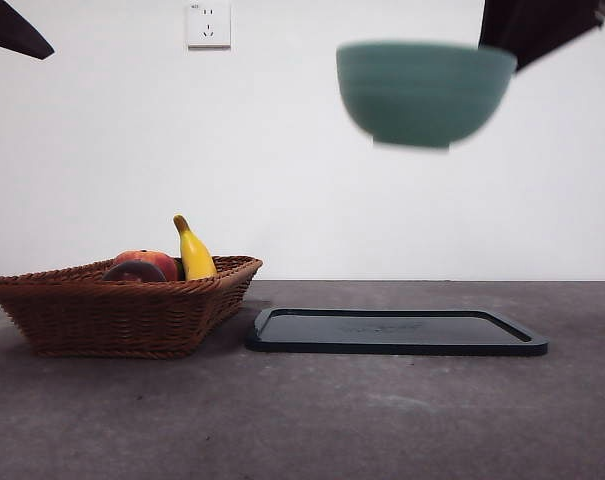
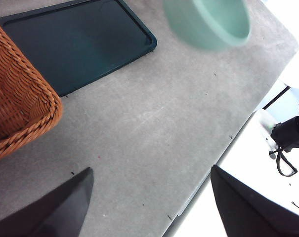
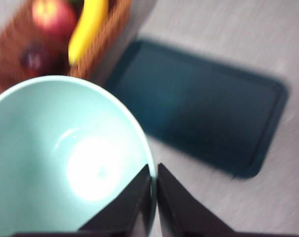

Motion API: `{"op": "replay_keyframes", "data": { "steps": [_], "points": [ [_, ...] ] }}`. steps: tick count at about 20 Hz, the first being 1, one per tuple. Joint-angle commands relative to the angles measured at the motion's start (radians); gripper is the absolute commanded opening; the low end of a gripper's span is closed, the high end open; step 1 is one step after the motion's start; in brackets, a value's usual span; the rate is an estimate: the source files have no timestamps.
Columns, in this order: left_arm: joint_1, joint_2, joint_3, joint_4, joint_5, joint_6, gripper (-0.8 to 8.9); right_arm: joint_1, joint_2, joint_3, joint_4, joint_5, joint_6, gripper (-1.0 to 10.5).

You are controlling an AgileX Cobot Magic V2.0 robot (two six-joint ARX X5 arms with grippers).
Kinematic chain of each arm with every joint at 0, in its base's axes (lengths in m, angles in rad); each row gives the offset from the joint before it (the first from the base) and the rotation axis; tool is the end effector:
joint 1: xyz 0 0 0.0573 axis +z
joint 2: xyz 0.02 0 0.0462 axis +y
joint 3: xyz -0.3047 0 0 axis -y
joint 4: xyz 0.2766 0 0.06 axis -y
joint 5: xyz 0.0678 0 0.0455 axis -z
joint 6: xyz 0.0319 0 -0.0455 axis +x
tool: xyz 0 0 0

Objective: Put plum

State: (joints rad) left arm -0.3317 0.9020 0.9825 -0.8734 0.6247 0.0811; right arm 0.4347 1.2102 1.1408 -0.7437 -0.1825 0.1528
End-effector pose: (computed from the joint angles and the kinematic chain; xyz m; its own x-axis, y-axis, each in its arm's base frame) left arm 0.1525 -0.0722 0.3579 0.3478 -0.7383 -0.5778 0.7046 0.6124 -0.3584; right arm 0.2341 0.1151 0.3572 0.5365 0.4492 -0.7144 -0.4208 0.8762 0.2349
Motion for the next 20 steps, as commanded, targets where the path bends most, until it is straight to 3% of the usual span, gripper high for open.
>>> {"op": "replay_keyframes", "data": {
  "steps": [1, 8, 20],
  "points": [
    [-0.004, 0.006, 0.023, 0.003, 0.004, 0.012, 3.73, 0.041, 0.011, -0.077, 0.05, 0.0, 0.001, 0.1],
    [-0.004, 0.006, 0.023, 0.003, 0.004, 0.012, 3.73, 0.113, 0.044, -0.314, 0.235, 0.001, 0.052, 0.1],
    [-0.004, 0.006, 0.023, 0.001, 0.004, 0.013, 3.73, 0.127, 0.175, -0.354, 0.303, 0.001, 0.05, 0.1]
  ]
}}
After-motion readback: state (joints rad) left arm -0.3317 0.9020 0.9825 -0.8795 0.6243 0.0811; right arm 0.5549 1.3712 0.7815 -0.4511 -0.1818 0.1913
